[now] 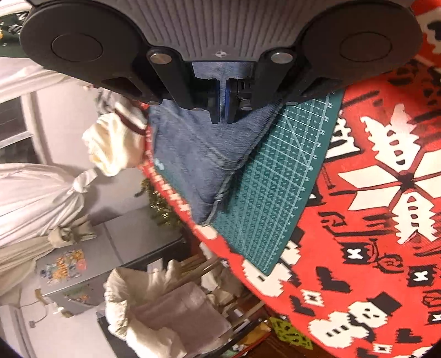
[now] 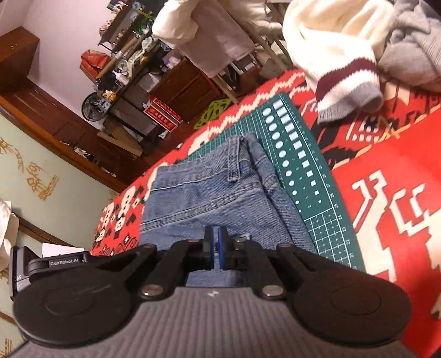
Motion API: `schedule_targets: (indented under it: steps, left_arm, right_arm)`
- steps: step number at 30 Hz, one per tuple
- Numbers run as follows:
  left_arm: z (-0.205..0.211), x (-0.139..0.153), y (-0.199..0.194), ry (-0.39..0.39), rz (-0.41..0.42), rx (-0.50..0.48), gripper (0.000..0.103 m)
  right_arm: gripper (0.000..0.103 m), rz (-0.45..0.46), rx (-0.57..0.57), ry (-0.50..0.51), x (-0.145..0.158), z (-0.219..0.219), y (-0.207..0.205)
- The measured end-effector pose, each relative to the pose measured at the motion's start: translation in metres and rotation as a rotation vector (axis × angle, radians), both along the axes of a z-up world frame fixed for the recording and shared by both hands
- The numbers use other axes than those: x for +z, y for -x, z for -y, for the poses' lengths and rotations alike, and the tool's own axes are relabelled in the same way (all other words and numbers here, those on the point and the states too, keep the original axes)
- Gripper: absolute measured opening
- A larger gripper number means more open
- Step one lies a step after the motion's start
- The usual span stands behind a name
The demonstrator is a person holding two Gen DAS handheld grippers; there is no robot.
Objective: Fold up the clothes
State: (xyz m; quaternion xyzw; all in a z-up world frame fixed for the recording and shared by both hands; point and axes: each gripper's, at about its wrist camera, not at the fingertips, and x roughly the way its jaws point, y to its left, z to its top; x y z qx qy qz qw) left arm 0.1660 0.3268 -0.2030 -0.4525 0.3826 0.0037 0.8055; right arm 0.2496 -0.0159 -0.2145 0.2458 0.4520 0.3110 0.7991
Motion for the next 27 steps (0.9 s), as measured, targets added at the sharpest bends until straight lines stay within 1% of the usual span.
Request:
schedule_targets:
  steps: [2,4,9,11,13,14,16,19,20,22,23,24,25,26,27]
  left_arm:
    - [0.001,-0.004,-0.002,-0.02,-0.016,0.0,0.002]
    - [-0.001,-0.006,-0.003,-0.009,-0.017,0.003,0.003]
    - [-0.003,-0.008,-0.003,-0.005,-0.017,0.002,0.003]
    - [-0.003,-0.007,-0.002,-0.005,-0.017,0.002,0.003]
    - [-0.002,-0.007,-0.002,-0.004,-0.018,0.004,0.003]
    - [-0.003,-0.006,-0.003,-0.003,-0.019,0.006,0.002]
    - [-0.001,-0.003,-0.003,-0.006,-0.023,0.009,0.002]
    - [-0.002,0.01,-0.004,-0.018,0.007,0.005,0.004]
    - [-0.003,0.016,-0.004,-0.028,0.019,0.006,0.004]
    - [-0.005,0.027,-0.004,-0.043,0.041,0.008,0.007]
    - [-0.006,0.03,-0.005,-0.043,0.045,0.01,0.014]
    - [-0.008,0.033,-0.007,-0.043,0.043,0.013,0.02]
    - [-0.011,0.036,-0.01,-0.049,0.038,0.014,0.021]
    - [-0.012,0.039,-0.014,-0.06,0.038,0.008,0.024]
    - [-0.014,0.042,-0.02,-0.076,0.038,-0.002,0.032]
  right_arm:
    - [0.005,-0.004,-0.012,0.012,-0.005,-0.002,-0.006]
    - [0.0,-0.01,-0.03,0.012,-0.008,0.002,-0.011]
    - [0.0,-0.024,-0.077,-0.01,-0.014,0.018,-0.019]
    - [0.0,0.008,-0.104,0.054,-0.01,0.021,-0.019]
    - [0.0,0.021,-0.123,0.085,-0.008,0.026,-0.019]
    - [0.005,0.016,-0.133,0.077,-0.008,0.029,-0.019]
    - [0.005,0.022,-0.141,0.051,-0.003,0.035,-0.019]
    - [0.006,0.057,-0.114,0.017,0.009,0.038,-0.018]
    - [0.008,0.066,-0.104,0.014,0.014,0.036,-0.019]
    - [0.01,0.076,-0.088,0.035,0.021,0.031,-0.023]
    - [0.013,0.082,-0.073,0.046,0.025,0.028,-0.027]
    - [0.019,0.089,-0.057,0.056,0.029,0.026,-0.03]
    - [0.022,0.099,-0.034,0.071,0.032,0.022,-0.035]
    - [0.024,0.11,-0.012,0.09,0.035,0.018,-0.04]
    - [0.026,0.122,0.009,0.128,0.038,0.012,-0.047]
